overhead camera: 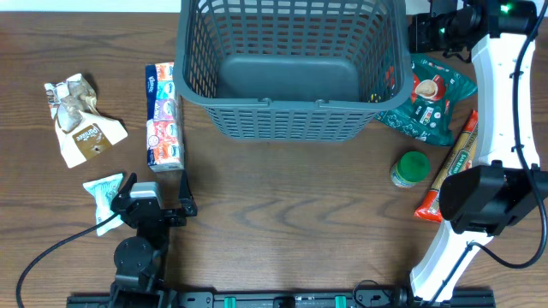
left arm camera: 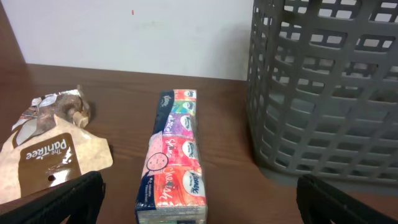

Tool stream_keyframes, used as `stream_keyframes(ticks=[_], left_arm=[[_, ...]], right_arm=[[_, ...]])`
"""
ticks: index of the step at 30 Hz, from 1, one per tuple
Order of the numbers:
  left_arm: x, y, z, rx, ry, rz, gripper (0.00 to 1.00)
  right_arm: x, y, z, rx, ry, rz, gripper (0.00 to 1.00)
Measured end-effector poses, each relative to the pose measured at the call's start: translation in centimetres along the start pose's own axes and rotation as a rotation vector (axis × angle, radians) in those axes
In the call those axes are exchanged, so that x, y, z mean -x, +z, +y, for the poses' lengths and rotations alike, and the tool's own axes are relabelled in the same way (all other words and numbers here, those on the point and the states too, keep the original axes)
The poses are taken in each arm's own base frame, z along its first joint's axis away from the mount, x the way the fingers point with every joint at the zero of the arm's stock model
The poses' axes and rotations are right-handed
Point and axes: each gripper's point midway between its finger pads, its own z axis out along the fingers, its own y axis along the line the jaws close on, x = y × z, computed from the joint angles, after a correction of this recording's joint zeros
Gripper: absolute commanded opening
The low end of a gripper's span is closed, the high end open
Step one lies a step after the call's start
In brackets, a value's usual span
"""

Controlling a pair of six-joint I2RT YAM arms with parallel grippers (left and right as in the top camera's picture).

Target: Pack container

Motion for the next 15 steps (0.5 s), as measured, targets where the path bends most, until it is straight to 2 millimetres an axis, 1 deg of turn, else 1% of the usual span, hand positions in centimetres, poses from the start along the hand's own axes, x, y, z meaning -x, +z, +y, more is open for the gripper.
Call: stream_keyframes(ticks=[15], left_arm=[[0.0, 0.0, 0.0, 0.0, 0.0, 0.0, 0.98]], right_arm=[[0.49, -0.04, 1.03, 0.061, -0.009, -0.022, 0.01]])
